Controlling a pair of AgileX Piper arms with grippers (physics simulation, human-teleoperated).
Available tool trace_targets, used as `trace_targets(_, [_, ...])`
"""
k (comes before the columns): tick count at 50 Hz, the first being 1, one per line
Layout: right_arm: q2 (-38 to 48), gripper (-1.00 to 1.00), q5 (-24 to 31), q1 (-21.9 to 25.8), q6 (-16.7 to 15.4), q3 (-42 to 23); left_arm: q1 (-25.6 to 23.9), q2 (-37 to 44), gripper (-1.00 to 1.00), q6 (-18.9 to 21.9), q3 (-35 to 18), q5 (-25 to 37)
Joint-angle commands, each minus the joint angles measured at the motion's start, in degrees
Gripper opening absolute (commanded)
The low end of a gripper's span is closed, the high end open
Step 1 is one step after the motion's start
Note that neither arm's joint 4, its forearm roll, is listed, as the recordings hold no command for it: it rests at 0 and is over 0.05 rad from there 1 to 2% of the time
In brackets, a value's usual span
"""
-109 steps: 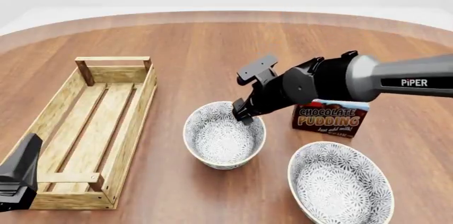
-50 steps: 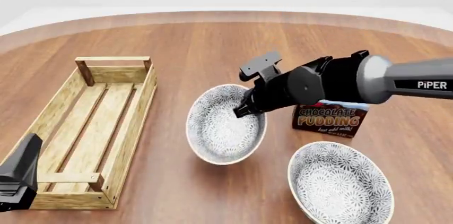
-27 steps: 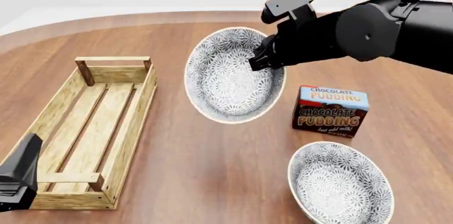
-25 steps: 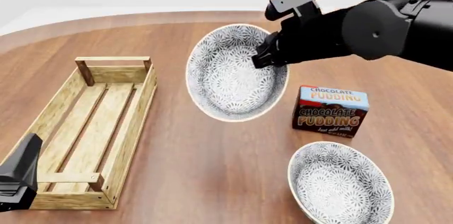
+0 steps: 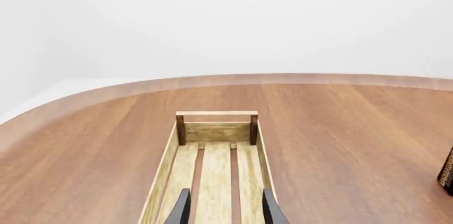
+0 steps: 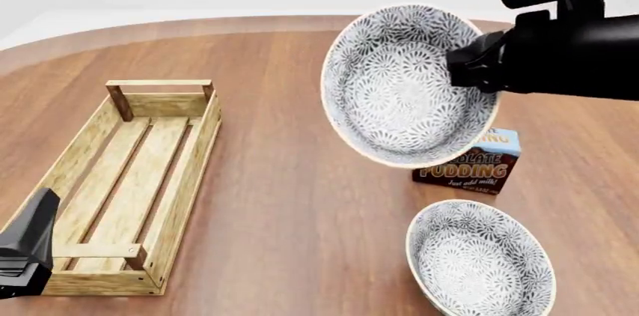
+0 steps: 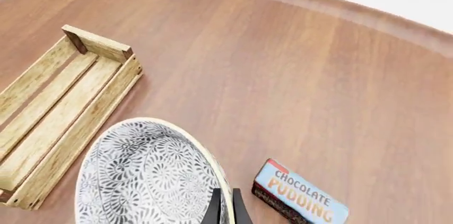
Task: Stack the left bowl on the right bowl and place them in the tray.
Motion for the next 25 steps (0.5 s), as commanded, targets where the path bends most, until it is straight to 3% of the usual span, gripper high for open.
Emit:
trace_targets(1, [-10.42, -1.00, -0.26, -3.49, 5.18, 8.36, 0.00, 0.00, 1.00, 0.00, 0.00, 0.00])
trace_targets(25, [-24.12, -1.00, -0.59, -8.71, 11.41, 22.73, 0.00, 0.00, 1.00, 0.00, 0.00, 0.00])
